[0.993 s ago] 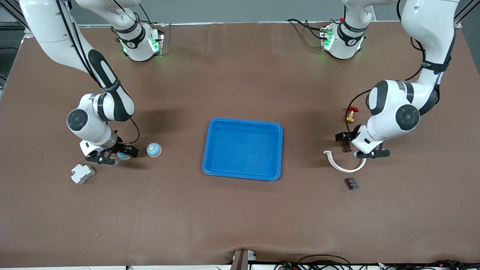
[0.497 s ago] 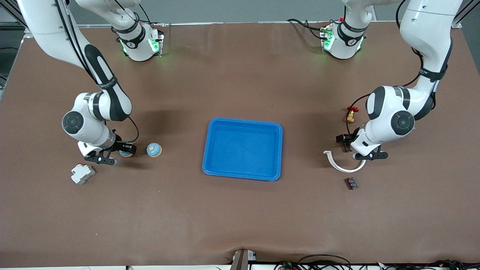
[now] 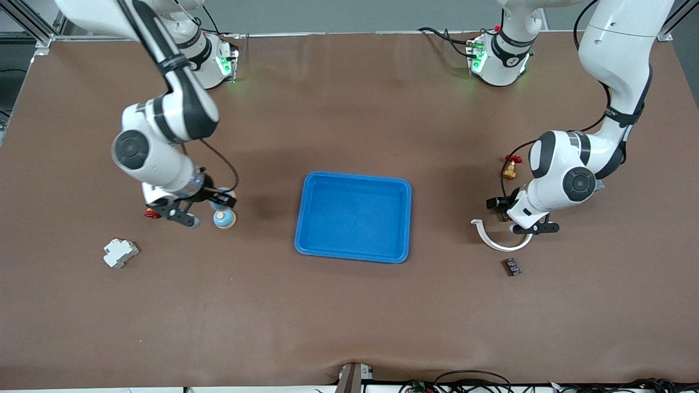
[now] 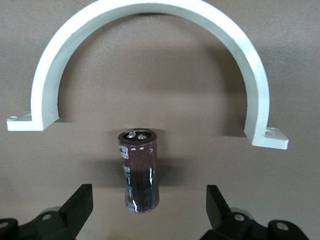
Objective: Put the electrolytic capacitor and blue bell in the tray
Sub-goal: 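Grasp a bell with the right gripper while the left gripper grasps a capacitor, then release the right gripper's bell into the tray while the left gripper brings the capacitor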
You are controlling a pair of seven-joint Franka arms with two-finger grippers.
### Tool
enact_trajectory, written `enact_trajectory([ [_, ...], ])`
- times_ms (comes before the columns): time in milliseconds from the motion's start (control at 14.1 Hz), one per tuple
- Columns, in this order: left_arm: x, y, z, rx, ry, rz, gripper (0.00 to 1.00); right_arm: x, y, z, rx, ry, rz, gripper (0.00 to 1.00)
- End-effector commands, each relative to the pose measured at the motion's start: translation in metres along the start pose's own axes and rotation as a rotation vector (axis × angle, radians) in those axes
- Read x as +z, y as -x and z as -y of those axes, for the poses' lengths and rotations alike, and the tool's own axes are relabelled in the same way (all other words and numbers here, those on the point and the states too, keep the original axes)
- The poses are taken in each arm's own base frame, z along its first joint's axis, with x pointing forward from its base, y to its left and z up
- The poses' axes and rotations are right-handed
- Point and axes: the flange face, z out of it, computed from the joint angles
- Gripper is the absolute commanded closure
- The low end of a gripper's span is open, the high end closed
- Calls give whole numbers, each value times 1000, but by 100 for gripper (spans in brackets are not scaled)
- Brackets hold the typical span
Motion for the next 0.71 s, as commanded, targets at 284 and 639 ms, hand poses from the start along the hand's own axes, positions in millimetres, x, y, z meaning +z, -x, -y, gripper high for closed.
enact_trajectory([
  [284,9,-4,2,-1,-14,-1,25,15,75,96,153,-20,16,100],
  [639,5,-7,4,-2,-14,-9,75,58,104,148,219,21,-13,100],
])
